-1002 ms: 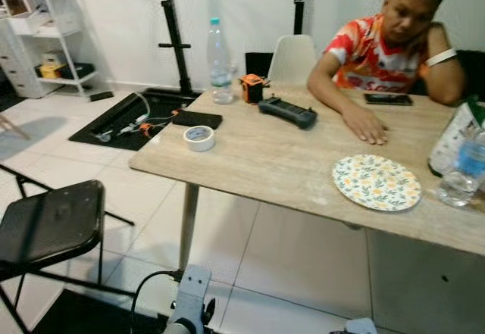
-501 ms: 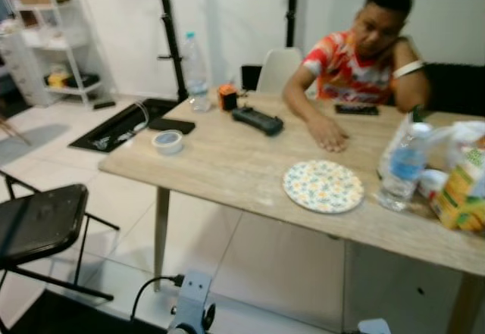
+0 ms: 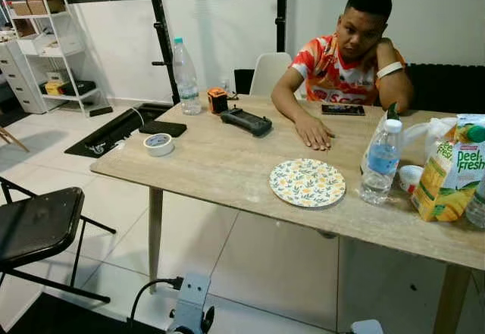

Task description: Restocking fridge

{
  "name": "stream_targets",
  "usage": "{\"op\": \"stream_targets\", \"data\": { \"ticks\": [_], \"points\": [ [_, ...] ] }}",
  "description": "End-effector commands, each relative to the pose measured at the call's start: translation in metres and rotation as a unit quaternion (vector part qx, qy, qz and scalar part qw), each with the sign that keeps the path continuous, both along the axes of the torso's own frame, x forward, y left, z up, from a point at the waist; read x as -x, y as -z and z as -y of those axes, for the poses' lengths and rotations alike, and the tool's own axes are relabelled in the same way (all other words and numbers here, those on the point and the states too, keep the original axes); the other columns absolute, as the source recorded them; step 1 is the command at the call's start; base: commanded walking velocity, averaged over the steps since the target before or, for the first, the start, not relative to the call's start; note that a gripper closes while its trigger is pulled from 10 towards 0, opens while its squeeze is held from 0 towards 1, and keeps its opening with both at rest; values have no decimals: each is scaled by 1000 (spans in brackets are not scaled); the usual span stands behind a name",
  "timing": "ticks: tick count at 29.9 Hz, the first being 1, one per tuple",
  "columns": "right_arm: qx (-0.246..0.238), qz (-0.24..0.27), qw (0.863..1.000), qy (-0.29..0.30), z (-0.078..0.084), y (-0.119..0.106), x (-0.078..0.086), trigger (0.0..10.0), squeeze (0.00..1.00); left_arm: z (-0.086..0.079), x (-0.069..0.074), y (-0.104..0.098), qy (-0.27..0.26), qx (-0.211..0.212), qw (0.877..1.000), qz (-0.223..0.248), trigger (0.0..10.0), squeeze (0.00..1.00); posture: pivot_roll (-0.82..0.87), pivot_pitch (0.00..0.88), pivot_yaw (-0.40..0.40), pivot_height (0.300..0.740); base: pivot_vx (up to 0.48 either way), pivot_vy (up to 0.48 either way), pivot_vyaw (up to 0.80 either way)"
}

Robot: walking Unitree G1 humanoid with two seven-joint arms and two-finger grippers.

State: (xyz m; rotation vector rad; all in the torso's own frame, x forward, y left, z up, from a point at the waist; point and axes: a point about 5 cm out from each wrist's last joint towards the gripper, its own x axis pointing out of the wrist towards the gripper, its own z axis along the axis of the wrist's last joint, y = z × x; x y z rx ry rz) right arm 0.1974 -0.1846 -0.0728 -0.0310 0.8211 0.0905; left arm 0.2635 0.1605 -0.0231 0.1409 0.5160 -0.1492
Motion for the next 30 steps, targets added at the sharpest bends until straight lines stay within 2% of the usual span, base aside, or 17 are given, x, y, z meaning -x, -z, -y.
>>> {"op": "stream_targets", "data": {
  "ticks": [1, 7, 20, 25, 30],
  "points": [
    [-1, -2, 1000, -7, -4, 0, -1, 10000, 0, -8, 6, 6, -17, -2, 1000, -15, 10000, 0, -14, 97, 52, 740, 0, 0, 0],
    [1, -4, 1000, -8, -3, 0, -2, 10000, 0, -8, 7, 6, -19, -2, 1000, -16, 10000, 0, -14, 97, 50, 740, 0, 0, 0],
    [0, -5, 1000, -10, -4, 0, -2, 10000, 0, -8, 8, 7, -17, -2, 1000, -17, 10000, 0, -14, 96, 49, 740, 0, 0, -800],
    [2, -1, 1000, -8, -4, -1, -3, 10000, 0, -7, 9, 7, -3, -5, 1000, -15, 10000, 0, -14, 97, 50, 740, 0, 0, 0],
    [2, -2, 1000, -8, -4, -1, -3, 10000, 0, -4, 9, 7, 1, -3, 1000, -16, 10000, 0, -15, 97, 48, 740, 0, -480, 0]
  ]
}}
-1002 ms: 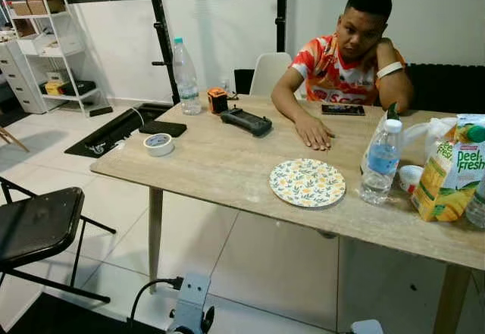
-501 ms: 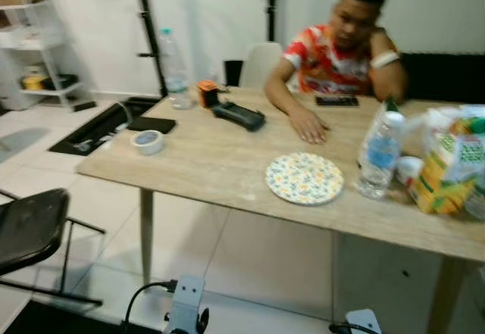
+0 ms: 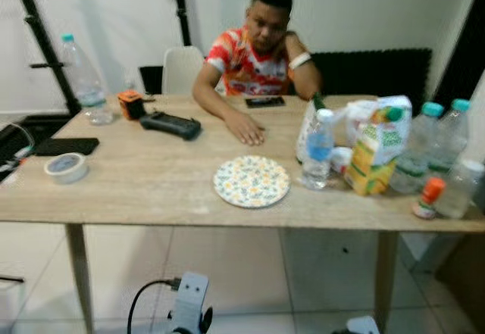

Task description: Restocking fridge

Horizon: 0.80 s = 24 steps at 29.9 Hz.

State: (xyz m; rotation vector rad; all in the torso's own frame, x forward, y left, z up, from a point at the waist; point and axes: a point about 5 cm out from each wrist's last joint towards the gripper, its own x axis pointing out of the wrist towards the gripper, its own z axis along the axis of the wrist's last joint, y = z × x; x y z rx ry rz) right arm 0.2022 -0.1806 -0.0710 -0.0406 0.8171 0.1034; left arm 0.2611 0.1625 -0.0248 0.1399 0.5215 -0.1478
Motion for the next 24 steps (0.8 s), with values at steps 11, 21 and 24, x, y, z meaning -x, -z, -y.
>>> {"op": "stream_targets", "data": {
  "ticks": [11, 21, 24],
  "points": [
    [2, -2, 1000, -1, 1, 1, 3, 10000, 0, 0, 8, 6, 2, 2, 1000, -14, 10000, 0, -18, 100, 47, 740, 0, -480, 0],
    [1, -2, 1000, -3, -1, 2, 4, 10000, 0, -2, 8, 6, -9, 10, 1000, -11, 10000, 0, -18, 101, 47, 740, 0, -48, 0],
    [0, -2, 1000, -3, -1, 2, 4, 10000, 0, -3, 8, 6, -9, 11, 1000, -11, 10000, 0, -18, 101, 47, 740, 0, 0, 0]
  ]
}}
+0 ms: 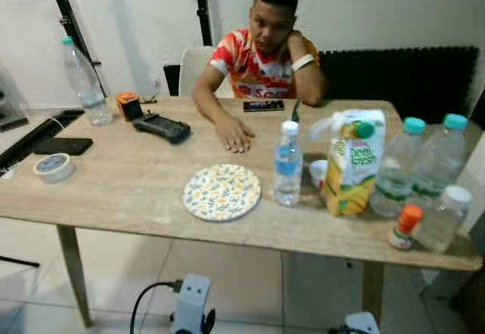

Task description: Restocking fridge

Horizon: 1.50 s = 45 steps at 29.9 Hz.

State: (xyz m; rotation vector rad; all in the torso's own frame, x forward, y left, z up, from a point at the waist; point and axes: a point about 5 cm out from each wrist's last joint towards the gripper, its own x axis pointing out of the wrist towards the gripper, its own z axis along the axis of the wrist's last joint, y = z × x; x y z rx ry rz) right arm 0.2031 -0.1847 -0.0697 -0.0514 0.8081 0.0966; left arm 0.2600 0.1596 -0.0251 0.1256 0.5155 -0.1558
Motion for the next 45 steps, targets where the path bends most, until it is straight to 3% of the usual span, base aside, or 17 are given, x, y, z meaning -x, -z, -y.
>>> {"op": "stream_targets", "data": {
  "ticks": [1, 13, 23, 28, 36, 38, 39, 41, 43, 44, 45],
  "points": [
    [-5, -7, 1000, -5, -5, 3, 5, 10000, 0, -6, 7, 5, -12, 3, 1000, -13, 10000, 0, -18, 101, 47, 740, 0, 0, 0],
    [-3, -8, 1000, -5, -3, 3, 5, 10000, 0, -8, 8, 7, -24, 17, 999, -22, 10000, 0, -18, 100, 44, 740, 0, 160, 0],
    [-3, -6, 1000, -3, -3, 2, 2, 10000, 0, -8, 8, 7, -10, -4, 1000, -24, 10000, 0, -13, 84, 39, 740, 0, 88, 0],
    [-1, 0, 1000, 15, 5, 0, 2, 10000, 0, -10, 10, 4, 13, -20, 1000, -11, 10000, 0, 13, 79, 46, 740, 0, 0, 0],
    [2, 33, 997, 73, 31, -7, 1, 10000, 0, -33, 23, 2, -44, -30, 999, 11, 10000, 0, 19, 66, 53, 740, 0, 0, 0],
    [0, 50, 994, 96, 41, -12, -1, 10000, 0, -44, 25, 0, -79, -36, 996, 20, 10000, 0, 2, 57, 14, 740, 0, 0, 0],
    [0, 50, 994, 96, 41, -12, -1, 10000, 0, -44, 25, 0, -79, -36, 996, 20, 10000, 0, 2, 57, 14, 740, 0, 0, 0],
    [-11, 55, 994, 91, 35, -14, -8, 10000, 0, -53, 20, 0, -149, -9, 989, 24, 10000, 0, -8, 56, 1, 740, 0, 0, 0],
    [-13, 53, 995, 86, 32, -14, -10, 10000, 0, -53, 18, 0, -157, -4, 987, 22, 10000, 0, -12, 45, -12, 740, 0, 0, 0],
    [-20, 40, 996, 72, 20, -11, -12, 10000, 0, -47, 21, 7, -153, 8, 988, 1, 10000, 0, -20, 49, 36, 740, 0, 0, 0],
    [-20, 40, 996, 72, 20, -11, -12, 10000, 0, -47, 21, 7, -153, 8, 988, 1, 10000, 0, -20, 49, 36, 740, 0, 0, 0]
  ]
}}
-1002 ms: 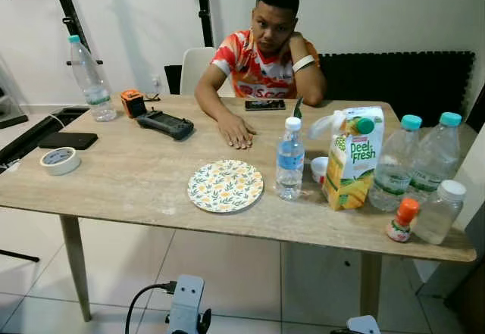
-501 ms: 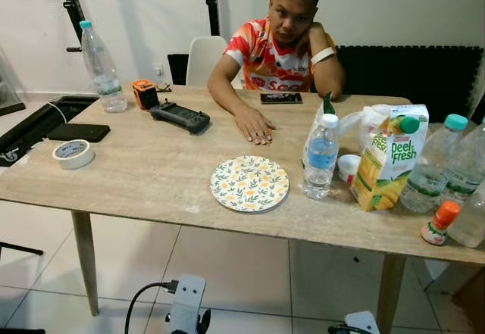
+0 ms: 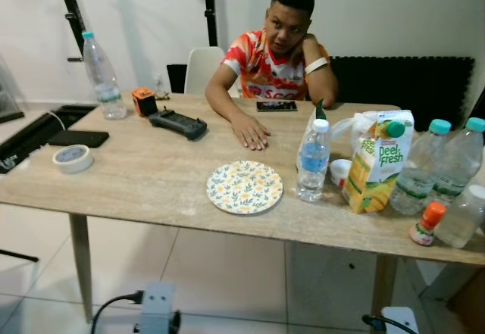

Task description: Restocking fridge

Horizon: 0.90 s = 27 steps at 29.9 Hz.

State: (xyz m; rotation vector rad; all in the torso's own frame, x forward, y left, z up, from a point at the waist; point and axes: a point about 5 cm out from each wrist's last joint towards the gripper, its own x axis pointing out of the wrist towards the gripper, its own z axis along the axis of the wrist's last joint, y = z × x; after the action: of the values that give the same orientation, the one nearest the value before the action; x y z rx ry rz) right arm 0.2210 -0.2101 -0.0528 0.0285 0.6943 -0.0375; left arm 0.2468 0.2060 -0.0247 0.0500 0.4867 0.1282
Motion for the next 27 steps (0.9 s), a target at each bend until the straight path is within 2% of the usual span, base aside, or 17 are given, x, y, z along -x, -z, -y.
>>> {"op": "stream_targets", "data": {
  "ticks": [1, 2, 3, 6, 7, 8, 10, 14, 16, 20, 27],
  "points": [
    [-13, -24, 1000, -13, -13, 7, 6, 10000, 0, 5, 11, 13, -2, 19, 999, -32, 10000, 0, -20, 49, 36, 740, 0, 0, 0],
    [-9, -30, 999, -43, -24, 9, 5, 10000, 0, 16, 13, 15, 51, 4, 998, -38, 10000, 0, -22, 45, 37, 740, 0, 0, 0],
    [-10, -32, 998, -59, -32, 9, 4, 10000, 0, 22, 14, 17, 81, -3, 996, -42, 10000, 0, -16, 36, 32, 740, 0, 0, 0],
    [-4, -36, 994, -102, -48, 10, 2, 10000, 0, 31, 13, 19, 110, -12, 992, -56, 10000, 0, -5, 38, 27, 740, 0, 0, 0],
    [-4, -36, 994, -102, -48, 10, 2, 10000, 0, 31, 13, 19, 110, -12, 992, -56, 10000, 0, -5, 38, 27, 740, 0, 0, 0],
    [0, -41, 993, -112, -52, 11, 3, 10000, 0, 40, 13, 20, 142, -18, 988, -62, 10000, 0, -9, 36, 25, 740, 0, 0, 0],
    [0, -43, 993, -111, -52, 12, 4, 10000, 0, 43, 14, 21, 156, -22, 985, -63, 10000, 0, -9, 36, 25, 740, 0, 0, 0],
    [9, -57, 993, -102, -46, 17, 13, 10000, 0, 44, 12, 21, 99, 6, 993, -56, 10000, 0, 0, 38, 26, 740, 0, 0, 0],
    [9, -58, 993, -101, -46, 17, 13, 10000, 0, 43, 13, 21, 96, 7, 994, -58, 10000, 0, 0, 38, 26, 740, 0, 0, 0],
    [17, -68, 993, -95, -39, 21, 21, 10000, 0, 34, 15, 23, 55, 24, 996, -69, 10000, 0, 1, 42, 36, 740, 0, 0, 0],
    [18, -74, 993, -89, -37, 23, 25, 10000, 0, 32, 16, 25, 62, 26, 995, -79, 10000, 0, 1, 37, 42, 740, 0, 0, 0]
  ]
}}
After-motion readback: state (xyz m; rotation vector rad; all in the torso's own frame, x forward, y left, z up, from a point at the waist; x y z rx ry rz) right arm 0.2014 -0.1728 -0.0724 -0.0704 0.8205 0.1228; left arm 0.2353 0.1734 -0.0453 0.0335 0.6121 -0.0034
